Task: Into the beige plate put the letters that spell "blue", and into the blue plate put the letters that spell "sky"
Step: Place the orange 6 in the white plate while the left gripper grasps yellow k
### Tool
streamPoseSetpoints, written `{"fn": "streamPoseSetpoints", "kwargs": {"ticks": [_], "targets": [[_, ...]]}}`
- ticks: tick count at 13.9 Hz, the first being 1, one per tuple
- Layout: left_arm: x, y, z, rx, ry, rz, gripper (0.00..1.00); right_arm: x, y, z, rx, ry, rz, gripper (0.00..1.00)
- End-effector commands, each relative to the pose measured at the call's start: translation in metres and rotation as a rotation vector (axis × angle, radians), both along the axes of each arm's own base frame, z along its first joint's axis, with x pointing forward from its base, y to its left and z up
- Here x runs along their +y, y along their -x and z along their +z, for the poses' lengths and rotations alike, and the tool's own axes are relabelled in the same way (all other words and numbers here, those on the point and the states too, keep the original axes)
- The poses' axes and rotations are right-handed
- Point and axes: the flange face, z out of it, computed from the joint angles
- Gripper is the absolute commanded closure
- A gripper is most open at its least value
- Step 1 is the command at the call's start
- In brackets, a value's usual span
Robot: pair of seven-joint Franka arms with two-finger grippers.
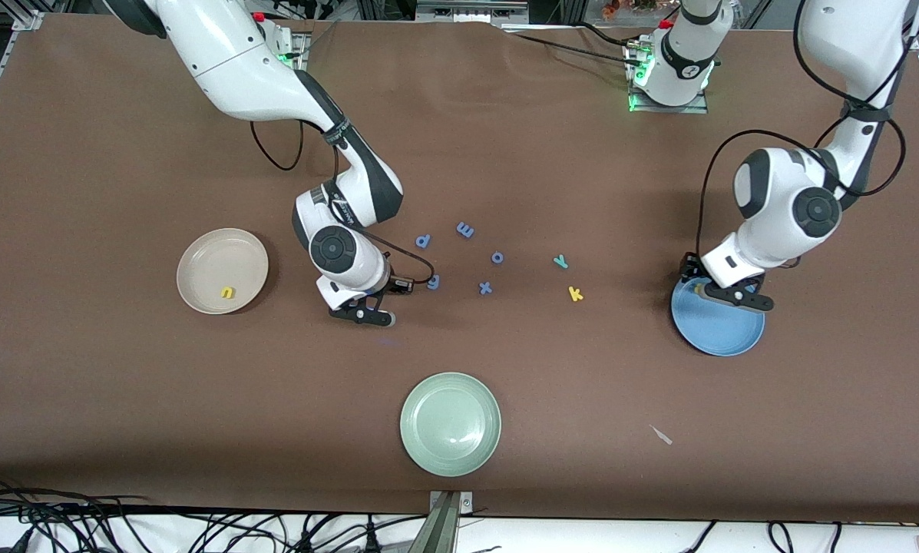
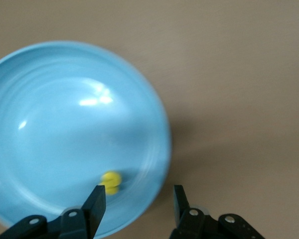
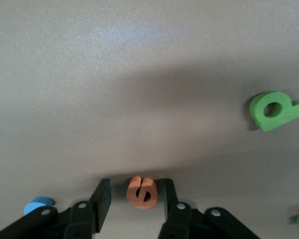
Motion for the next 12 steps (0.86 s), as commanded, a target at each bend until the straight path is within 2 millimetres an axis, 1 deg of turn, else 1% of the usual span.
{"fn": "streamPoseSetpoints", "kwargs": {"ticks": [1, 3, 4, 6, 7, 8, 10, 11, 12], "targets": [[-0.079, -0.014, -0.006, -0.011, 0.001, 0.053, 0.38, 0.005, -0.001, -0.003, 0.002, -0.005, -0.003, 0.65], [-0.116, -0.016, -0.013, -0.008, 0.001, 0.138, 0.34, 0.005, -0.001, -0.005, 0.006, -0.003, -0.002, 0.82], [-0.135, -0.013, -0.016, -0.005, 0.001, 0.142, 0.34, 0.005, -0.001, -0.004, 0.005, -0.004, -0.002, 0.88], [-0.160, -0.014, -0.028, 0.003, 0.000, 0.180, 0.34, 0.006, -0.004, 0.000, -0.004, -0.008, 0.005, 0.91], [-0.172, -0.017, -0.036, 0.005, 0.000, 0.201, 0.34, 0.001, -0.009, 0.009, -0.013, -0.006, 0.011, 0.94], [-0.182, -0.018, -0.042, 0.012, 0.007, 0.243, 0.34, -0.008, -0.016, 0.019, -0.011, -0.004, 0.023, 0.94], [-0.202, -0.012, -0.051, 0.047, 0.044, 0.325, 0.34, -0.043, -0.028, 0.049, 0.038, 0.006, 0.128, 0.94], [-0.206, -0.010, -0.056, 0.060, 0.059, 0.347, 0.34, -0.065, -0.031, 0.059, 0.069, 0.017, 0.184, 0.94], [-0.207, -0.011, -0.057, 0.064, 0.080, 0.373, 0.34, -0.096, -0.036, 0.065, 0.098, 0.043, 0.238, 0.94]]}}
